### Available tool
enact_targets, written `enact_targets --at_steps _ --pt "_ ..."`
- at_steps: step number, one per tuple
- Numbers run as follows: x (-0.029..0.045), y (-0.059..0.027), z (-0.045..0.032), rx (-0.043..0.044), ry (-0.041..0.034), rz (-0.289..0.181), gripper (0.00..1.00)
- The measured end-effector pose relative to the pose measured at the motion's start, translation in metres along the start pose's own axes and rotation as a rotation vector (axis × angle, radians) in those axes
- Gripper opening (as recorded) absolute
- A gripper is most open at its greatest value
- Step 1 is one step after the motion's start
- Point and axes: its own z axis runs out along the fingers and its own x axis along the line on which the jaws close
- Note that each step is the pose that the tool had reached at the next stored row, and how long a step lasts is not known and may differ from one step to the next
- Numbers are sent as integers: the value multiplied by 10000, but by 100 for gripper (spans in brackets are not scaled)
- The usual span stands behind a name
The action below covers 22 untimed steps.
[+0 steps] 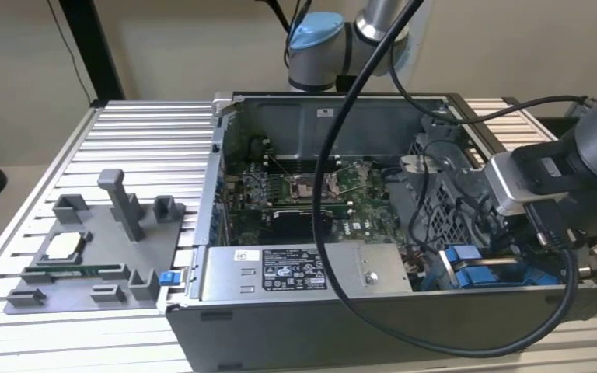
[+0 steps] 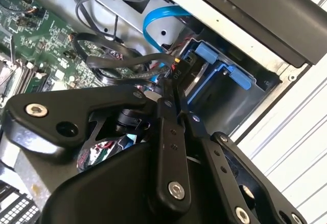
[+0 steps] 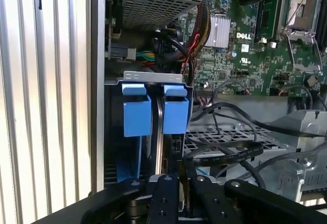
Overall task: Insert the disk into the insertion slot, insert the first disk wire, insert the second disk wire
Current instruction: 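Insert the second disk wire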
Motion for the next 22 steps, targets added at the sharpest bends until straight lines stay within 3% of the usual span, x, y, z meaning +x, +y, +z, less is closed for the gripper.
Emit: enact_targets --at_steps 3,4,6,20,22 --pt "5 2 22 2 -12 0 0" --pt "6 3 26 1 -24 1 100" --pt "2 -1 8 2 -38 1 100" --pt "-175 -71 -608 0 -19 1 100" --pt "-181 -73 -625 -2 -23 1 100"
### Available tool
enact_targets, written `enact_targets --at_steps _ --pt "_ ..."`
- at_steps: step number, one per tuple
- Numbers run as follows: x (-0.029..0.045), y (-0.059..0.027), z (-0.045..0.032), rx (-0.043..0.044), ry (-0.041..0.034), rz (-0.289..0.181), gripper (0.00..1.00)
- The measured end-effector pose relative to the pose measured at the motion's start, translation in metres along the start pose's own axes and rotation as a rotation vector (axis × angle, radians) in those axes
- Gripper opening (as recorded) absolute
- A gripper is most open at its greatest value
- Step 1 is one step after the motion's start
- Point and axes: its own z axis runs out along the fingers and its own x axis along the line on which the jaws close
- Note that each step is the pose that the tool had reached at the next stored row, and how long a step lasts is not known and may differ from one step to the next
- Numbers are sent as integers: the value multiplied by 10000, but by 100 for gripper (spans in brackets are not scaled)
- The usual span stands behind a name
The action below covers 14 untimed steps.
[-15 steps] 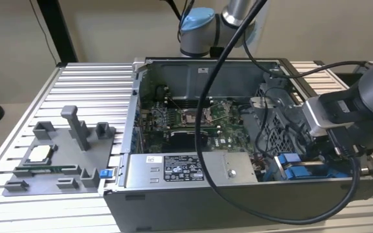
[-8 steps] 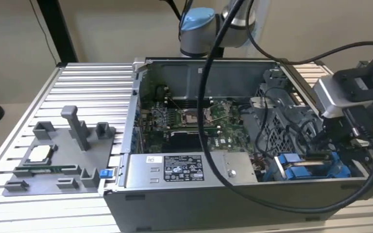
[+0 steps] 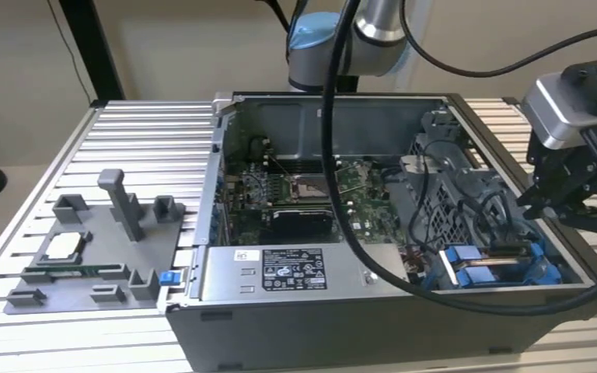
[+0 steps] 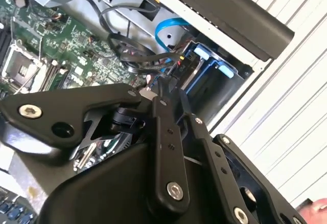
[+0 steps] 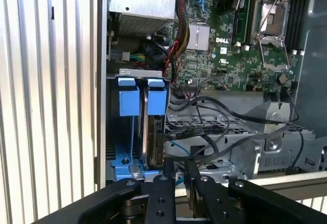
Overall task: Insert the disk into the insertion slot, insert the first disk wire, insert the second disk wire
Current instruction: 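Insert the second disk wire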
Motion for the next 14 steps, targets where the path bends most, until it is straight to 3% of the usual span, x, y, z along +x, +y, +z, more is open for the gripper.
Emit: enact_targets --at_steps 3,5,14 --pt "0 1 0 -9 -1 4 100" --pt "0 0 -1 -62 1 18 100" --pt "0 0 -1 -94 0 28 100"
